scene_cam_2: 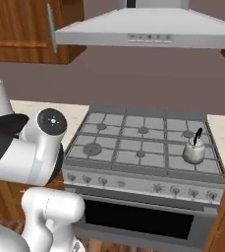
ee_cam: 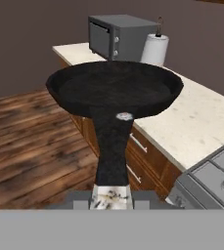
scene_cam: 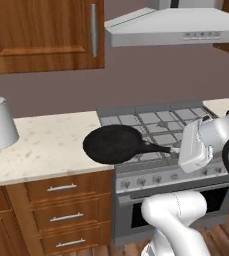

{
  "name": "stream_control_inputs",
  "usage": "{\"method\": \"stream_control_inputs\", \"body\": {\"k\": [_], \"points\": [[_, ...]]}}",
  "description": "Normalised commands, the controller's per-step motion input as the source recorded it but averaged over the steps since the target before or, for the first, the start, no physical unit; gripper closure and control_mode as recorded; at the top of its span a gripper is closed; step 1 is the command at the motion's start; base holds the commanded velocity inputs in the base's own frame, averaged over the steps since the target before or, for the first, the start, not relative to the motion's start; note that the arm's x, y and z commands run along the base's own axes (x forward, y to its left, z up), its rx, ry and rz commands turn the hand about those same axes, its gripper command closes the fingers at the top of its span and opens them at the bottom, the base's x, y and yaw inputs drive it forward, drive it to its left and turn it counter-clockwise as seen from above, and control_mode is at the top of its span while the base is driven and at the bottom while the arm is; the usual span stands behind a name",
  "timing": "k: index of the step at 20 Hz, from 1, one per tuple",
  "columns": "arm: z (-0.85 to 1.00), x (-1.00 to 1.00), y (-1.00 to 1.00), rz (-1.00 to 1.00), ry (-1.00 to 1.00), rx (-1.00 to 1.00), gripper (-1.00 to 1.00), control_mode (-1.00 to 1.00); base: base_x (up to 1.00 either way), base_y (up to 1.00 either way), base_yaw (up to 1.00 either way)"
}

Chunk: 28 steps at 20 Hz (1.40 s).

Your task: Pick the pan from the cabinet and place it on the stove. Then turn on the stove burner for the pan.

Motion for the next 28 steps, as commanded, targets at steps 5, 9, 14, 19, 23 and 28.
{"method": "stream_control_inputs", "body": {"k": [5, 9, 14, 19, 23, 28], "points": [[0.00, 0.00, 0.00, 0.00, 0.00, 0.00, 1.00, 1.00, 0.37, 0.62, 0.00], [0.00, 0.00, 0.00, 0.00, 0.00, 0.00, 1.00, 1.00, 0.40, 0.57, 0.00], [0.00, 0.00, 0.00, 0.00, 0.00, 0.00, 1.00, 1.00, 0.41, 0.47, 0.00], [0.00, 0.00, 0.00, 0.00, 0.00, 0.00, 1.00, 1.00, 0.38, 0.42, 0.00], [0.00, 0.00, 0.00, 0.00, 0.00, 0.00, 1.00, 1.00, 0.32, 0.41, 0.00], [0.00, 0.00, 0.00, 0.00, 0.00, 0.00, 1.00, 1.00, 0.26, 0.49, 0.00]]}}
